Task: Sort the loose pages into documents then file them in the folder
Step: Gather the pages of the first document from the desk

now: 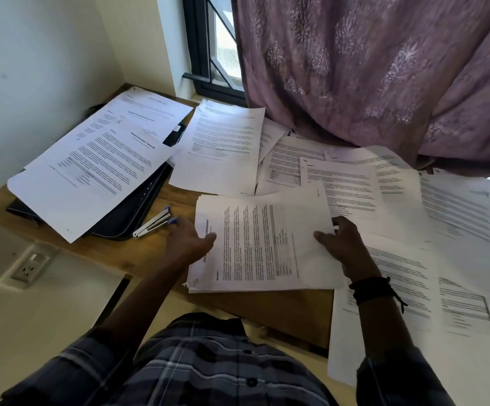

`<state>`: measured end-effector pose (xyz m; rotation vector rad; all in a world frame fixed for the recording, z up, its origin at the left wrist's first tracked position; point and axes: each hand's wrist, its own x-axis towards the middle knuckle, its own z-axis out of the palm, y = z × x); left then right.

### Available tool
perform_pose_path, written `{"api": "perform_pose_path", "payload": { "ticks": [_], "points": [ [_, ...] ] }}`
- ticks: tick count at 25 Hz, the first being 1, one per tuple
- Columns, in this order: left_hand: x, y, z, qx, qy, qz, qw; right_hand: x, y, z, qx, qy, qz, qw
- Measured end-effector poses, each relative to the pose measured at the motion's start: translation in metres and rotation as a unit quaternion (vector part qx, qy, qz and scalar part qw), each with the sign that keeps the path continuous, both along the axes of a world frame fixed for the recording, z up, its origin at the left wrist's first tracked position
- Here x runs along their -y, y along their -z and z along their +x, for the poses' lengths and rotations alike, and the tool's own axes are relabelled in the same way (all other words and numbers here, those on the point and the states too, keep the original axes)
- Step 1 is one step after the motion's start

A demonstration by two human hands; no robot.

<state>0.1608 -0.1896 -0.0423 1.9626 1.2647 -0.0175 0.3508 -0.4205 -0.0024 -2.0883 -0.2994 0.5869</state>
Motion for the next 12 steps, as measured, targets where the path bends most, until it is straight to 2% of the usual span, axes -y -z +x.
{"api": "perform_pose_path", "payload": {
  "ticks": [3,5,7,10,12],
  "points": [
    [-0.002,0.001,-0.001,0.017,-0.010,-0.010,1.000,0.004,0.002,0.000,-0.007,-0.004,0.053,0.999],
    [-0.008,-0.005,-0.004,0.103,-0.048,-0.079,0.990,0.009,-0.004,0.002,-0.027,-0.019,0.103,0.994],
    [-0.015,-0.021,-0.009,0.199,-0.067,-0.173,0.962,0.014,-0.016,0.005,-0.034,-0.035,0.152,0.987],
    [-0.024,-0.039,-0.015,0.246,0.014,-0.281,0.928,0.017,-0.034,0.008,-0.009,-0.042,0.198,0.979],
    [-0.024,-0.043,-0.017,0.271,0.056,-0.304,0.912,0.016,-0.038,0.013,-0.004,-0.027,0.216,0.976]
  ]
}}
